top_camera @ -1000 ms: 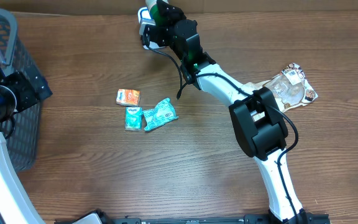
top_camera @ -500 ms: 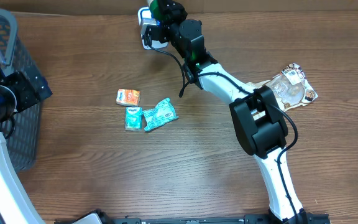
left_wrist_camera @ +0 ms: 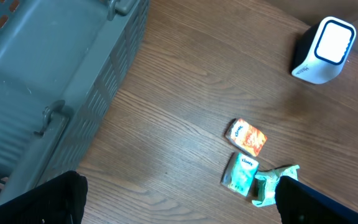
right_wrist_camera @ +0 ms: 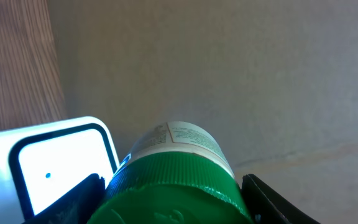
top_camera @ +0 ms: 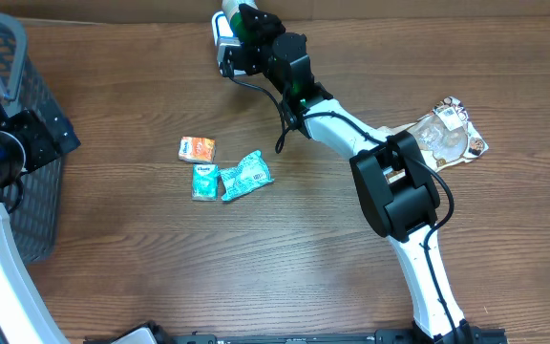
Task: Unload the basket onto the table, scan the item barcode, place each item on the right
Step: 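Carry the jar to the white scanner and hold it there, then move the jar right and set it beside the snack bag, then reach the right gripper to the teal tissue packet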
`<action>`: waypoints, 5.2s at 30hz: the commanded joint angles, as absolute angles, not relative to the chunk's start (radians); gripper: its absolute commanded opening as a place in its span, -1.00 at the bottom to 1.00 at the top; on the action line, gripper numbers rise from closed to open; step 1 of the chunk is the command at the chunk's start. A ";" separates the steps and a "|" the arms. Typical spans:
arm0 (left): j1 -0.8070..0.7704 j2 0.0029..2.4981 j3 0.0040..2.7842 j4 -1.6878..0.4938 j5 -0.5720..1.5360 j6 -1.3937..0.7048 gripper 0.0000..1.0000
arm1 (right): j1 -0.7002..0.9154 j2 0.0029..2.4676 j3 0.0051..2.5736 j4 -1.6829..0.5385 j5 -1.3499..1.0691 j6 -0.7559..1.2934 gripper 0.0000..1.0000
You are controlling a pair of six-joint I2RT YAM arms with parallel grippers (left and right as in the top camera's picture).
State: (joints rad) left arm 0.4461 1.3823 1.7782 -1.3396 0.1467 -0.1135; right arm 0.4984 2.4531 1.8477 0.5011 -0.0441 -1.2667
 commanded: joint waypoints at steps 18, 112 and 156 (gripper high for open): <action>0.450 1.386 1.787 -1.338 0.157 -0.128 0.99 | 0.530 1.863 1.883 -0.402 -0.085 -0.381 -0.06; 0.450 1.386 1.787 -1.338 0.157 -0.128 0.99 | 0.081 1.983 1.929 -1.085 -0.622 0.135 0.72; 0.450 1.386 1.787 -1.338 0.157 -0.128 0.99 | 0.752 2.321 1.773 -0.952 0.040 0.519 -0.79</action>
